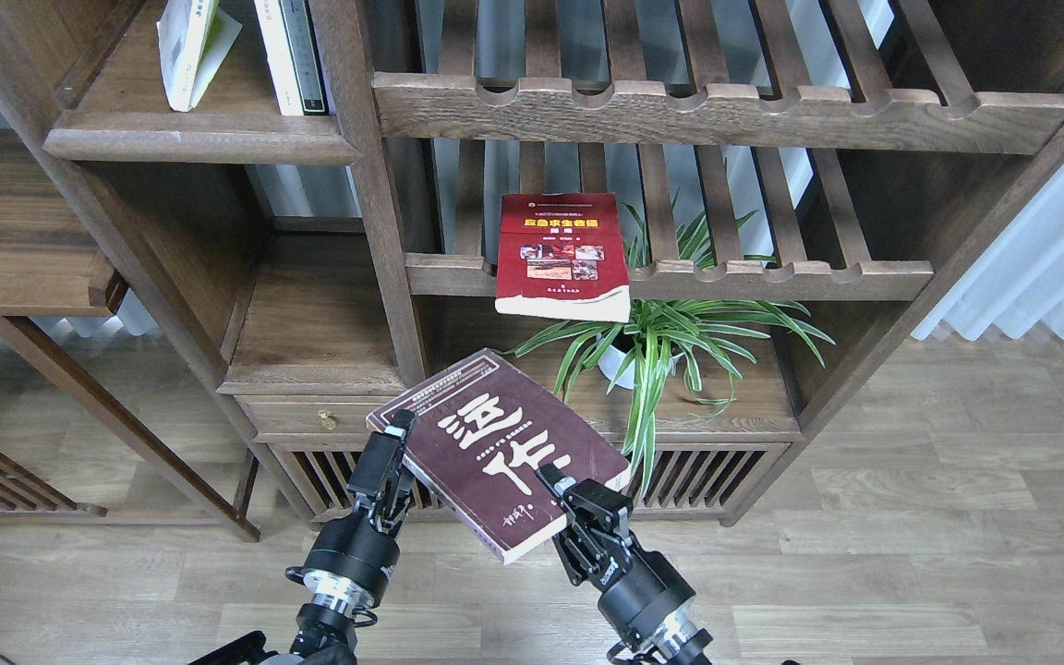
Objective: Organize books on shelf
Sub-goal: 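Bring the left gripper to the book and grasp it with both grippers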
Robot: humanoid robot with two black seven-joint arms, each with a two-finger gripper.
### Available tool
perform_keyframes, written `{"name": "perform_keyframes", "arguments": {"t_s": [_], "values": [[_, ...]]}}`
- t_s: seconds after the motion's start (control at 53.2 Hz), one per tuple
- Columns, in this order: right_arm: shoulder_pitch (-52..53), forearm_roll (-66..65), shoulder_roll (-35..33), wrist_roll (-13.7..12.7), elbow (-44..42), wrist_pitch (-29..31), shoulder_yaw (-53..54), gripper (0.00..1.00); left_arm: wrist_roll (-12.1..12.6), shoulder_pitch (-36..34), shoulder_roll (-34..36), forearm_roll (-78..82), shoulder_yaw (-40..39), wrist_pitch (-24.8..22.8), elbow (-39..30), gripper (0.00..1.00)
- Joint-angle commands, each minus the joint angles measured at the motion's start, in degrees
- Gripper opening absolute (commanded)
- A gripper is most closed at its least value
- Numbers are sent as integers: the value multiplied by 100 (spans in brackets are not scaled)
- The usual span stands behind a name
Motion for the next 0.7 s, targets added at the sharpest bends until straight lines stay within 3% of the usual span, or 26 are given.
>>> {"name": "perform_keyframes", "arguments": {"t_s": [0.0,0.245,0.357,0.376,0.677], "values": [[-90,-92,2,-2,3,0,-4,4,0,-116,-42,-117,120,0,78,85],[-196,-144,-7,-2,30,0,-31,5,0,-257,-42,-125,384,0,227,50],[-231,-171,2,-11,30,0,-31,5,0,-257,-42,-134,392,0,236,17],[-231,-171,2,-11,30,0,-31,5,0,-292,-42,-195,410,0,384,4],[-363,-180,-7,-11,21,0,57,9,0,-573,186,-204,515,0,473,4]]}}
